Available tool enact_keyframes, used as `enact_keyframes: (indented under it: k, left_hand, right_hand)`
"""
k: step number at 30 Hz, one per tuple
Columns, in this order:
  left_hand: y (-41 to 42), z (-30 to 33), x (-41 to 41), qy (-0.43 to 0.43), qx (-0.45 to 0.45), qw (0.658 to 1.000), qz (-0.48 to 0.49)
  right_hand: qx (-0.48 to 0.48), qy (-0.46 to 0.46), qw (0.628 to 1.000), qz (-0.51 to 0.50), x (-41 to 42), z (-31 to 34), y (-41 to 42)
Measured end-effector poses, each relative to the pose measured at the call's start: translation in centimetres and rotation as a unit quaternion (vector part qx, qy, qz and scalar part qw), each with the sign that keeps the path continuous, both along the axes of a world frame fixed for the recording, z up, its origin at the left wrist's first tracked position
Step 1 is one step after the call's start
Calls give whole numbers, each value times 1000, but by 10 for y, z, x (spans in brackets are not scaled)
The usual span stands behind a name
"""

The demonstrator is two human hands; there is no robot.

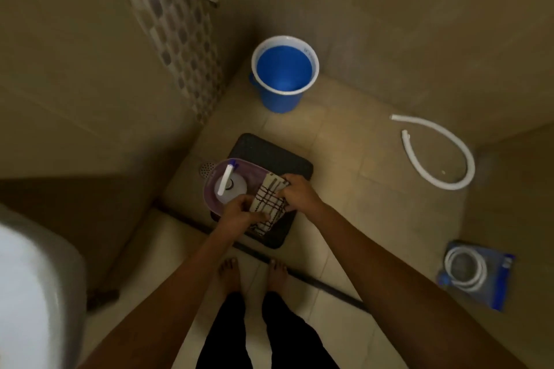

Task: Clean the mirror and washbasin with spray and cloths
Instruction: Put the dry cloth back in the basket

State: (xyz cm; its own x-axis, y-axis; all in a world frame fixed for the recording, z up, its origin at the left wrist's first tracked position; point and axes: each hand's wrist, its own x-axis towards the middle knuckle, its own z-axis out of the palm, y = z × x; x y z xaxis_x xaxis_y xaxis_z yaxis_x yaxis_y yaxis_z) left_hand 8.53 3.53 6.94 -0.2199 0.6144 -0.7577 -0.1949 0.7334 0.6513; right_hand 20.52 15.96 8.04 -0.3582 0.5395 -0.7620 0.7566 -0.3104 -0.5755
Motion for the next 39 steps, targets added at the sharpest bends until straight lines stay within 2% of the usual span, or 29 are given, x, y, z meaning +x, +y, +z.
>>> enact_keyframes:
  k: [6,10,15,22,29,31,35,39]
  left_hand:
    - [15,-58,-13,21,-42,998,-50]
    - [15,-81,-17,47,-37,995,-84]
    - [16,-102,-17,78,-45,988,-122]
    - [27,-126,-12,185,-47,957,-217]
    - [28,-126,-10,244,-23,941,-234]
    - [27,-124,-11,259,-9,934,-248]
    - [26,-125,-17,266,-14,923,-279]
    - [24,-132,-20,279,-16,910,-305]
  right_hand:
    - [104,-77,990,55,-13,-44,-4]
    - [176,-114,975,72,-25,-65,-14]
    - [194,-164,962,100,-37,-84,-21]
    - [219,-205,939,167,-45,-104,-21]
    - [304,-191,908,215,-36,-96,-38]
    - [295,-194,903,246,-34,-97,-49]
    - [206,-219,903,306,-32,-112,-57]
    - [159,-231,914,293,-38,-129,-54]
